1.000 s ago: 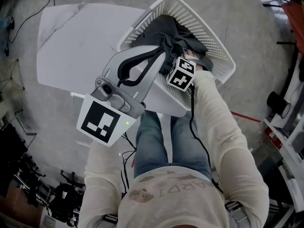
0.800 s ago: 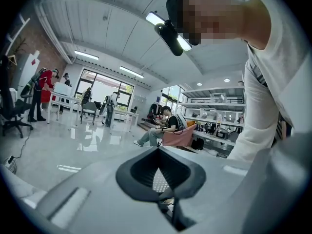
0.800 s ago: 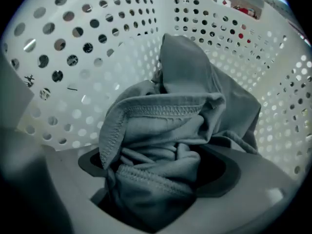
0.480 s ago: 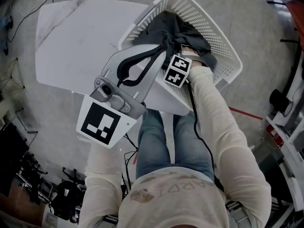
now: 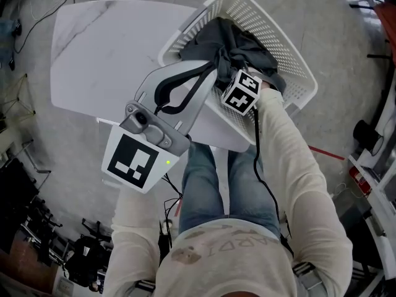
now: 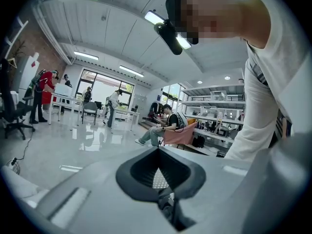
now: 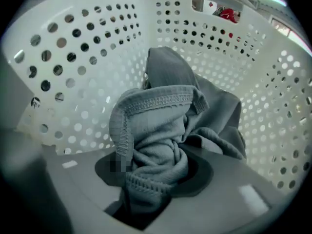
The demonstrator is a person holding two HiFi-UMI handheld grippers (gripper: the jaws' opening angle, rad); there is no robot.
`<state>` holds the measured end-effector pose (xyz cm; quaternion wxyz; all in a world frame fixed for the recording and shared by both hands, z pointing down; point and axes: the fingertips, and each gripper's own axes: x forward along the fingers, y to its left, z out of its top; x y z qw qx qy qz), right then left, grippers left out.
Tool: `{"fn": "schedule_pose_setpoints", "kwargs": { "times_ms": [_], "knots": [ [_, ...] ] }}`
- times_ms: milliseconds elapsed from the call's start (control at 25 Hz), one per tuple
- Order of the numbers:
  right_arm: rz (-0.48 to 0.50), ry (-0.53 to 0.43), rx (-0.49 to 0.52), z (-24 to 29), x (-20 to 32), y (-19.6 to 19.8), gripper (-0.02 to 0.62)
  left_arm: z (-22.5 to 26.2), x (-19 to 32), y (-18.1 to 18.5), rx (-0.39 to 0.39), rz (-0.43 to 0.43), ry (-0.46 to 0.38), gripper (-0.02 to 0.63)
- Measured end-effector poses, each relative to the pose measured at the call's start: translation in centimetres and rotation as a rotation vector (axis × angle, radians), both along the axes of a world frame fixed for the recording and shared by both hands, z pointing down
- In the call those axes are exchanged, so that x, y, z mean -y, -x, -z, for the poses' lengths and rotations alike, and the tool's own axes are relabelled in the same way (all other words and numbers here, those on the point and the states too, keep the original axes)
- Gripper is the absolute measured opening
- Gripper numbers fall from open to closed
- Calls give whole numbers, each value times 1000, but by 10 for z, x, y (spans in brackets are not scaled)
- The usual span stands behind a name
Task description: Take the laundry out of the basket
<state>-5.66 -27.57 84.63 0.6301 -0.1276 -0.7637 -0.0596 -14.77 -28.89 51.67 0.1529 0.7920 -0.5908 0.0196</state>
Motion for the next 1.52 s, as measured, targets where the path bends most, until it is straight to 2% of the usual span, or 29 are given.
{"fn": "schedule_pose_setpoints", "kwargs": {
  "times_ms": [320, 560, 960, 1520],
  "knots": [
    [-166, 55, 160, 55, 17, 10, 215, 18, -2, -4, 25, 7, -15, 1],
    [-244, 74, 308, 118, 33, 18, 213, 47, 2, -11, 51, 10, -52, 1],
    [-375, 148, 618, 276, 35, 13, 213, 121, -9, -20, 104, 62, -107, 1],
    [-484, 201, 1049, 493, 26, -36, 213, 228, -22, -64, 161, 107, -189, 1]
  ]
}}
